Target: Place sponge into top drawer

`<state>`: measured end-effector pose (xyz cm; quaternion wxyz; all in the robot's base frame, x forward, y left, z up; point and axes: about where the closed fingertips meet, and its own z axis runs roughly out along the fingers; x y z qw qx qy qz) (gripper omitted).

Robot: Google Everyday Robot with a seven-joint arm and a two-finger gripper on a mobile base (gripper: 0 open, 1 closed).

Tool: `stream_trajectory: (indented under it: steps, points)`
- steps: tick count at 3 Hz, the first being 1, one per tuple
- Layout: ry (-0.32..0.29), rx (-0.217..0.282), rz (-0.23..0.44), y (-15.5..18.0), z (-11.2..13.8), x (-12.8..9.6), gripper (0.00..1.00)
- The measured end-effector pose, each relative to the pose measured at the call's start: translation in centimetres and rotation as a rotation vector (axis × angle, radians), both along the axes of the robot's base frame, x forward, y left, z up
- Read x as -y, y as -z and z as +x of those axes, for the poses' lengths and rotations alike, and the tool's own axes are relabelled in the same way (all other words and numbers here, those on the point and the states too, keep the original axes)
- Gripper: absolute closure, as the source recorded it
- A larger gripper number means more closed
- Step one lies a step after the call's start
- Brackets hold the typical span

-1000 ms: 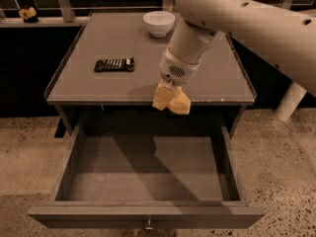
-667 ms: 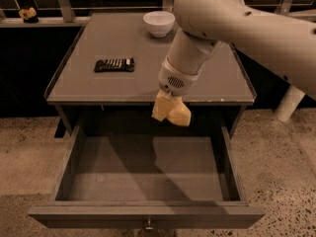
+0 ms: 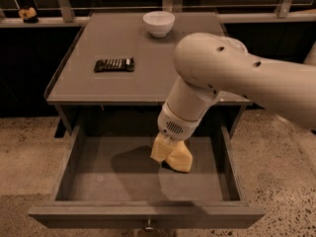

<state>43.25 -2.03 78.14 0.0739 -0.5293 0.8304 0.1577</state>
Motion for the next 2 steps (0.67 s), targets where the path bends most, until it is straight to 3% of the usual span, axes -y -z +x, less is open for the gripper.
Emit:
stream_trajectory:
  steps: [1, 2]
  points:
    - [0.000, 0.000, 0.000, 0.0, 0.0, 0.0, 1.00]
    - [0.046, -0.028, 0.027, 3.4, -0.6, -0.2, 1.00]
